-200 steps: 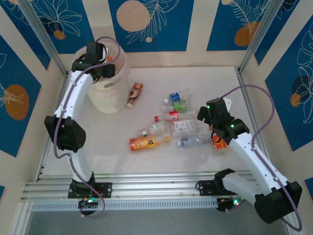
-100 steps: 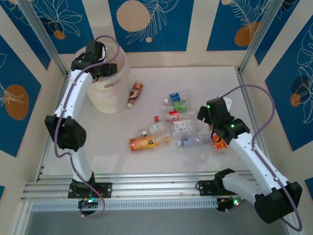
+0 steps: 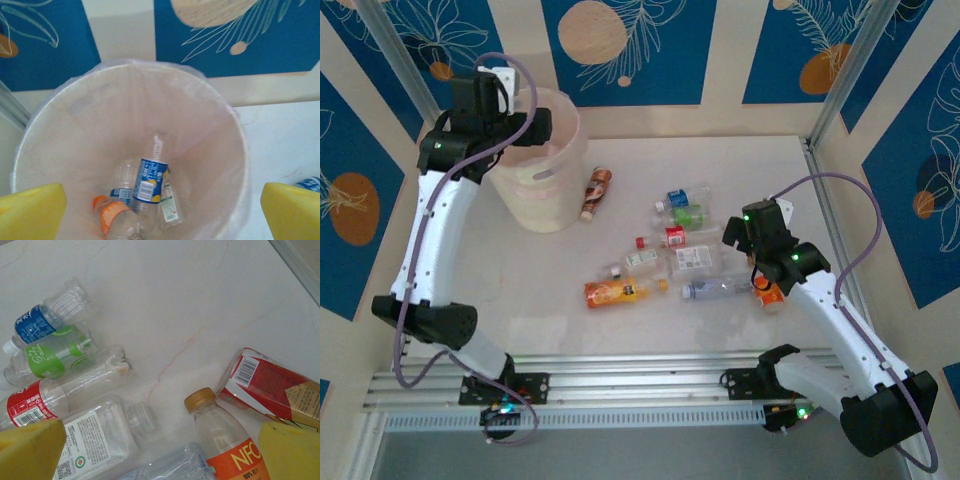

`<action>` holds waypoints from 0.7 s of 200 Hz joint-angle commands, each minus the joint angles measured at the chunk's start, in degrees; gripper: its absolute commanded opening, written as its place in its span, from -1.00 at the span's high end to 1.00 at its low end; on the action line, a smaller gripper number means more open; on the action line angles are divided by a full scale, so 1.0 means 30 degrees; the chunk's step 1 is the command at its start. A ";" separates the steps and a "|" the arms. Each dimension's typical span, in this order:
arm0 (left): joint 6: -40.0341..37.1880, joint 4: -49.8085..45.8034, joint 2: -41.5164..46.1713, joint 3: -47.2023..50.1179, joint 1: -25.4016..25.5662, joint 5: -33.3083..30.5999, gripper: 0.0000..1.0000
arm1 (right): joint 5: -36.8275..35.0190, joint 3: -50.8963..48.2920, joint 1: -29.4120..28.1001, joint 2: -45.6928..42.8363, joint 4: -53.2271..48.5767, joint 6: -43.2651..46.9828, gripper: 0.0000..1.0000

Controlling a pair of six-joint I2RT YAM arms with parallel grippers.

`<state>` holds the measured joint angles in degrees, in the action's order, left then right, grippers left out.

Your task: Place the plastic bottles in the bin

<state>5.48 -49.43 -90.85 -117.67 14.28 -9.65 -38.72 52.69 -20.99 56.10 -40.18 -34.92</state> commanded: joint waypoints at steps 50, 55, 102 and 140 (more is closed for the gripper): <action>-0.1265 0.1192 0.1541 0.1897 0.4923 -0.2440 -0.99 | 0.0221 0.0280 -0.0094 -0.0179 0.0419 -0.0284 -0.99; -0.1268 0.1319 0.1568 0.2092 0.5284 -0.2488 -0.99 | 0.0193 0.0252 -0.0092 -0.0198 0.0389 -0.0311 -0.98; -0.1188 0.2191 0.0727 0.3204 0.8343 -0.3219 -0.99 | -0.0156 0.0137 -0.0092 -0.0651 0.0285 -0.0299 -0.99; -0.0802 0.2180 -0.0998 0.3547 0.9525 -0.3462 -0.99 | -0.0277 -0.0099 -0.0092 -0.0985 0.0217 -0.0634 -0.99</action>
<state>2.61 -44.01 -90.56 -108.18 41.28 -18.20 -38.61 52.66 -20.99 54.59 -39.90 -35.00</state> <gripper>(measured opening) 0.994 0.993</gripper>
